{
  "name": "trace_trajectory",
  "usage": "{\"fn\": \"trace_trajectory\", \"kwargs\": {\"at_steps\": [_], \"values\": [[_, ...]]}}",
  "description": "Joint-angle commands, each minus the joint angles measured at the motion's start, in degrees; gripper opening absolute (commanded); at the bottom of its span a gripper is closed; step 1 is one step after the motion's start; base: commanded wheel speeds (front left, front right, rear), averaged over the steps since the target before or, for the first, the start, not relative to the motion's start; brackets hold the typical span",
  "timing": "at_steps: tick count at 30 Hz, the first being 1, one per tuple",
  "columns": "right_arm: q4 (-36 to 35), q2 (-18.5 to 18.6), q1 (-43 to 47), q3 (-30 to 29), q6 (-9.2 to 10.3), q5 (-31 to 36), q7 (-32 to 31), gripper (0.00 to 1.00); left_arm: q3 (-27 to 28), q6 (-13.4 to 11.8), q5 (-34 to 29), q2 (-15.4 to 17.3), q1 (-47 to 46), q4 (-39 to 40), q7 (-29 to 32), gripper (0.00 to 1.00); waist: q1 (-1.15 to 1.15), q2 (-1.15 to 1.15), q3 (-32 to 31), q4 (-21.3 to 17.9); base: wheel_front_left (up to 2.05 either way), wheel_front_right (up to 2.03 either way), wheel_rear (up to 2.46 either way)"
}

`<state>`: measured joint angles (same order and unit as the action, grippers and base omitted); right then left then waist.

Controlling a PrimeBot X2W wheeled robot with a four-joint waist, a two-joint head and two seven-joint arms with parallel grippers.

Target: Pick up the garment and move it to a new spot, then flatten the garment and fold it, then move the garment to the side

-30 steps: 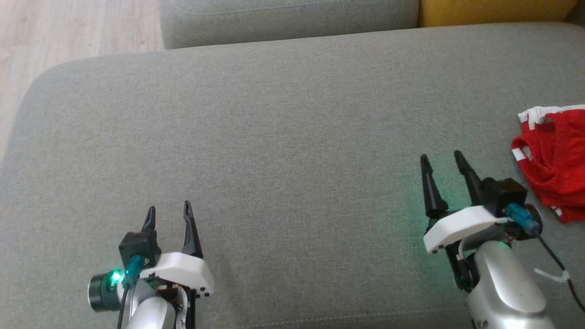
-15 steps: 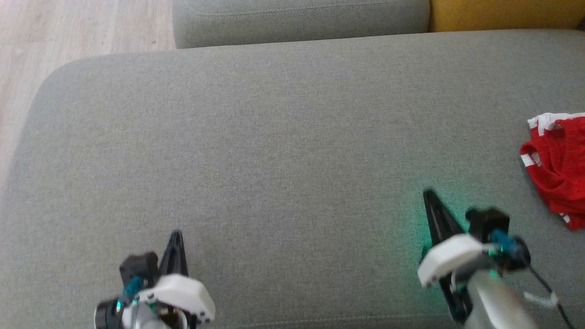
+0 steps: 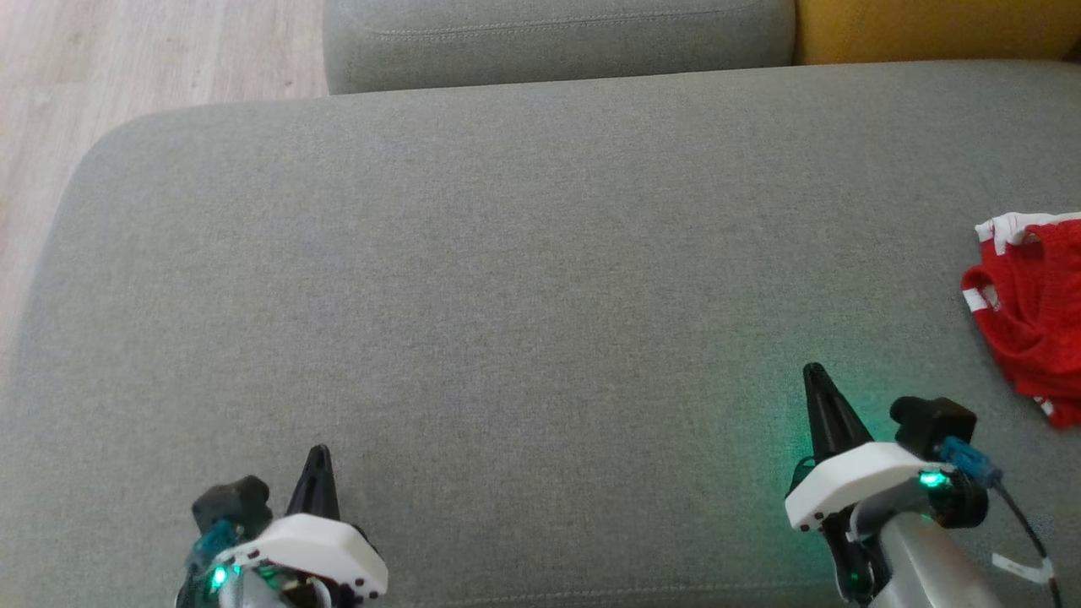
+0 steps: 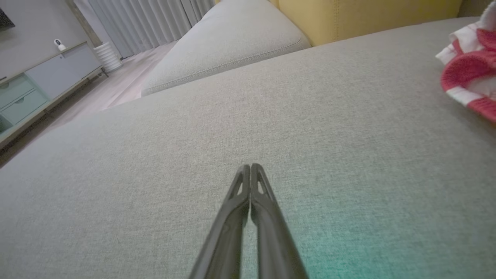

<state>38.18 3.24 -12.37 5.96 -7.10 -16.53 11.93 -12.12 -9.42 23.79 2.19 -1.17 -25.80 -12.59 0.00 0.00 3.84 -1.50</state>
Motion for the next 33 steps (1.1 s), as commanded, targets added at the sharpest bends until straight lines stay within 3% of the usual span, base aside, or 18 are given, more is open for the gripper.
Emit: {"fn": "trace_trajectory", "kwargs": {"at_steps": [1,33], "values": [[-2.31,0.01,-2.19,-0.44,-0.06,-1.63,-0.34,0.00,0.96,0.59,1.40,0.29,-2.38,2.15,0.37,0.00,0.00,0.00,-0.04,0.02,0.00,0.00,0.00],[-8.91,-0.10,0.36,-4.03,-0.16,-23.86,-5.74,0.00,5.99,5.50,21.75,0.62,-3.14,5.06,5.76,0.00,0.00,0.00,-1.13,0.46,0.00,0.00,0.00]]}}
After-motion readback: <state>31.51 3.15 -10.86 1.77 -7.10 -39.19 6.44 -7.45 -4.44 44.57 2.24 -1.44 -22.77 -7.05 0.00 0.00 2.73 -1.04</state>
